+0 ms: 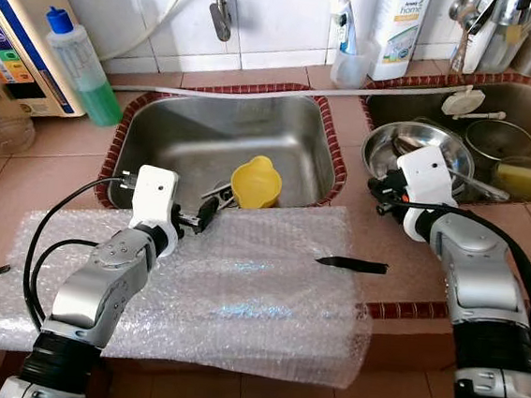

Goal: Kitchen organization

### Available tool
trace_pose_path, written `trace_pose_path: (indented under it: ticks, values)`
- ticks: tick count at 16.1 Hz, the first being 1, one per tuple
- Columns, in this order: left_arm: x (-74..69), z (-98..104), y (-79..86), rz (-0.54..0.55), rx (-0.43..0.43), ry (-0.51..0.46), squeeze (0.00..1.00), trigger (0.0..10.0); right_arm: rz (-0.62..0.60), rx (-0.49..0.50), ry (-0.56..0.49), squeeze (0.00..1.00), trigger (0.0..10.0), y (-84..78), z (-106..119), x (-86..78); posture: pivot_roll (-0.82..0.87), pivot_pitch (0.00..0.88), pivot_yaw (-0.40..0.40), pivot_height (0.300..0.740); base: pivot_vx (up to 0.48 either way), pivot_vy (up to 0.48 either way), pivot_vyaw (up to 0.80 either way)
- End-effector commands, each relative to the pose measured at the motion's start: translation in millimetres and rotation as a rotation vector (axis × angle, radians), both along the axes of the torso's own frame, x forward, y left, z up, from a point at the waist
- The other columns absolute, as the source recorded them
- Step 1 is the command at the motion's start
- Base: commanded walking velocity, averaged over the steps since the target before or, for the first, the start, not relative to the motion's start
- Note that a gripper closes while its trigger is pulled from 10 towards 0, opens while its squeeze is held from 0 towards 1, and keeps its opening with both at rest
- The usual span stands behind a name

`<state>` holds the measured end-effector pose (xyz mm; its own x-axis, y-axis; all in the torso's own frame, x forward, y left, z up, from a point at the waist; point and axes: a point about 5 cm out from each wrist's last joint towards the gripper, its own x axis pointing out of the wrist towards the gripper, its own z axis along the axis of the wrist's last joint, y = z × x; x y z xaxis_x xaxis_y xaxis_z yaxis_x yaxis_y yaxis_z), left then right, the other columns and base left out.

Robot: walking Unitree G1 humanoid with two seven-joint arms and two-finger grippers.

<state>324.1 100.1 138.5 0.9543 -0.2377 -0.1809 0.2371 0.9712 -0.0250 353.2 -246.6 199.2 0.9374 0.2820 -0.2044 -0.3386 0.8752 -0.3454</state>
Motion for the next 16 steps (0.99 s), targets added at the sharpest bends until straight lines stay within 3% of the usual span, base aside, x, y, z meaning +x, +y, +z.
trace_pose_path:
  ticks: [1, 10, 16]
  values:
    - [-3.0, -7, 10.1, 0.038, 0.020, 0.035, 0.00, 10.0, 0.009, -0.012, 0.019, 0.00, 0.0, 0.5, -2, 0.8, -0.32, 0.182, 0.139, 0.740, 0.000, 0.000, 0.00]
    - [-4.0, -9, 13.0, 0.047, 0.034, 0.043, 0.00, 10.0, 0.020, -0.001, 0.024, 0.00, 0.0, 3.3, -5, 1.6, -0.31, 0.186, 0.140, 0.740, 0.000, 0.000, 0.00]
    - [-3.2, -8, 14.6, 0.057, 0.042, 0.039, 0.00, 10.0, 0.077, 0.018, 0.022, 0.00, 0.0, 19.5, -6, 5.7, -0.31, 0.182, 0.135, 0.740, 0.000, 0.000, 0.00]
